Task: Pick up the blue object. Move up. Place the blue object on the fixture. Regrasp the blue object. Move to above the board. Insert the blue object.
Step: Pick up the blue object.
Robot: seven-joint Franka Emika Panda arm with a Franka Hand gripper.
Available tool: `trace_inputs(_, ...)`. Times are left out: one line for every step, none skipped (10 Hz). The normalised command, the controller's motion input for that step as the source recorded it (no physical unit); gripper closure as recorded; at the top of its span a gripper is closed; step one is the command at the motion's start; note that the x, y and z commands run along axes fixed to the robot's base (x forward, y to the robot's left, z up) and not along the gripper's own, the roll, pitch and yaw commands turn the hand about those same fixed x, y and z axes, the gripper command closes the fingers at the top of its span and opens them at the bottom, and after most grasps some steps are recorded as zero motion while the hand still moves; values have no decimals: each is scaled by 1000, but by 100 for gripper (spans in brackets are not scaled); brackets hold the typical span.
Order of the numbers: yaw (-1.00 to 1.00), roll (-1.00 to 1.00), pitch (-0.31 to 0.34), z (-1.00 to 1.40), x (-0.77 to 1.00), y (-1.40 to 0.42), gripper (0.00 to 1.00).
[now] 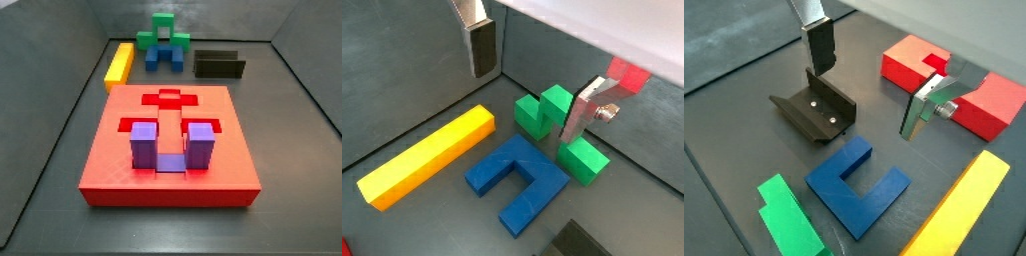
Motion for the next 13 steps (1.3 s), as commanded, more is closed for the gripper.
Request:
trace_inputs(29,117,54,-86,369,-414,0)
trace_inputs(34,86,0,-523,531,-509,0)
trace_inputs(34,0,-6,-689,606,-357,0)
trace_inputs(89,0,-56,-809,560,-191,0)
trace_inputs(94,7,-151,-871,309,-3,0)
trace_inputs(49,14,-151,-900,0,0,0)
trace_inputs(89,0,-144,-951,17,0,0)
trace_inputs(91,0,-151,-931,0,0,0)
trace_inputs(77,0,-153,-857,0,0,0)
trace_inputs(83,0,-134,-754,0,0,0)
trace_inputs(94,0,-91,-583,66,0,0)
trace_inputs(89,0,-80,-551,57,0,0)
trace_inputs(51,4,-69,-511,0,0,0)
